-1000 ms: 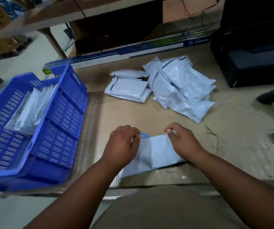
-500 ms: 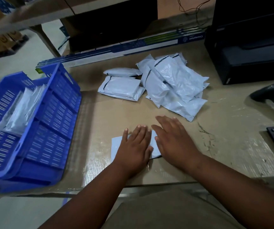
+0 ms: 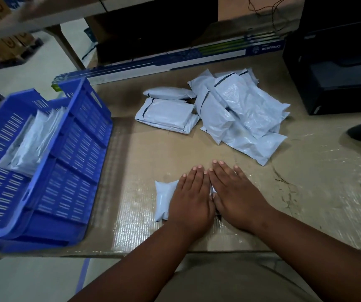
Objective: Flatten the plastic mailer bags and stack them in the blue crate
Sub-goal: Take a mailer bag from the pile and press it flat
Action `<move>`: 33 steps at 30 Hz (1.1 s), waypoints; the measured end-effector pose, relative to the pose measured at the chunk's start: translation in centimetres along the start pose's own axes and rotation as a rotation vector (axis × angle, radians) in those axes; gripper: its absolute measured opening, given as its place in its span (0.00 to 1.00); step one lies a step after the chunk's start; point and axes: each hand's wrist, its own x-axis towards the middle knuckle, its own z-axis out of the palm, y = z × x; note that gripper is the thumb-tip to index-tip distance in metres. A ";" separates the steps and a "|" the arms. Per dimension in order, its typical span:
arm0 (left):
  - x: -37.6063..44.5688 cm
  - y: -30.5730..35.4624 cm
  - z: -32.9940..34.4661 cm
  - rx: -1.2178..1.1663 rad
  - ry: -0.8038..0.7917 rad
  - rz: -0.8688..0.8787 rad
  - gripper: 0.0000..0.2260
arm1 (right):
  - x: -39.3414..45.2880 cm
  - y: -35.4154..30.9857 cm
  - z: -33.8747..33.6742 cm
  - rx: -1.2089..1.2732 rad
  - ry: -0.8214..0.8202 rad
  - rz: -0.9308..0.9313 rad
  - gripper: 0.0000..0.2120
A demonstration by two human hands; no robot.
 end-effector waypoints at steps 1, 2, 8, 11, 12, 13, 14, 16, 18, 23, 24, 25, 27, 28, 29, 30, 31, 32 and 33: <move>0.0 0.0 0.0 0.003 0.006 0.001 0.29 | 0.0 0.0 0.0 -0.008 0.003 -0.003 0.33; 0.0 0.0 0.1 0.003 0.009 0.001 0.29 | 0.0 0.1 0.1 -0.010 0.002 -0.005 0.33; 0.2 0.1 -0.2 0.029 -0.041 -0.031 0.30 | 0.2 0.3 0.5 0.010 0.007 -0.013 0.33; 0.3 0.3 -0.4 0.077 -0.094 -0.072 0.31 | 0.2 0.2 0.4 0.005 0.007 -0.016 0.33; 0.3 0.3 -0.4 0.083 -0.102 -0.084 0.31 | 0.2 0.3 0.4 0.004 0.007 -0.017 0.33; 0.3 0.3 -0.4 0.084 -0.105 -0.090 0.31 | 0.3 0.3 0.4 0.004 0.009 -0.016 0.33; 0.2 0.3 -0.5 0.086 -0.103 -0.088 0.31 | 0.3 0.2 0.3 0.001 0.009 -0.012 0.32; 0.3 0.0 -0.6 0.078 -0.111 -0.073 0.31 | 0.3 0.2 0.3 -0.015 -0.001 0.000 0.32; 0.4 -0.4 -0.9 0.036 -0.127 -0.050 0.32 | 0.1 0.1 0.0 -0.032 -0.014 0.010 0.33; -0.4 -1.8 -2.3 0.001 -0.092 -0.030 0.31 | 0.7 0.1 -0.9 -0.039 -0.042 0.021 0.37; -0.8 -2.0 -2.6 0.045 -0.062 -0.033 0.30 | 1.0 -0.1 -1.2 -0.028 -0.045 0.017 0.39; -1.1 -2.0 -2.9 0.082 -0.040 -0.031 0.29 | 1.3 -0.4 -1.5 -0.016 -0.047 0.014 0.39; -1.7 -1.7 -3.0 0.130 -0.023 -0.015 0.29 | 1.9 -1.7 -2.1 0.002 0.001 -0.009 0.36; -1.8 -1.7 -3.0 0.131 -0.033 -0.007 0.30 | 2.2 -2.5 -2.1 0.024 0.015 -0.039 0.35; -1.8 -1.7 -2.8 0.122 -0.052 -0.005 0.32 | 2.6 -3.2 -1.8 0.059 0.008 -0.078 0.35; -1.7 -1.8 -2.6 0.115 -0.068 -0.006 0.34 | 2.8 -3.7 -1.4 0.103 -0.006 -0.103 0.36; -1.6 -1.9 -2.3 0.114 -0.076 -0.011 0.35 | 2.9 -4.0 -1.0 0.136 -0.021 -0.107 0.36; -1.5 -2.1 -2.1 0.113 -0.075 -0.020 0.35 | 3.0 -4.1 -0.6 0.138 -0.025 -0.095 0.36; -1.4 -2.1 -1.9 0.103 -0.077 -0.026 0.34 | 3.0 -3.9 -0.2 0.112 -0.014 -0.082 0.35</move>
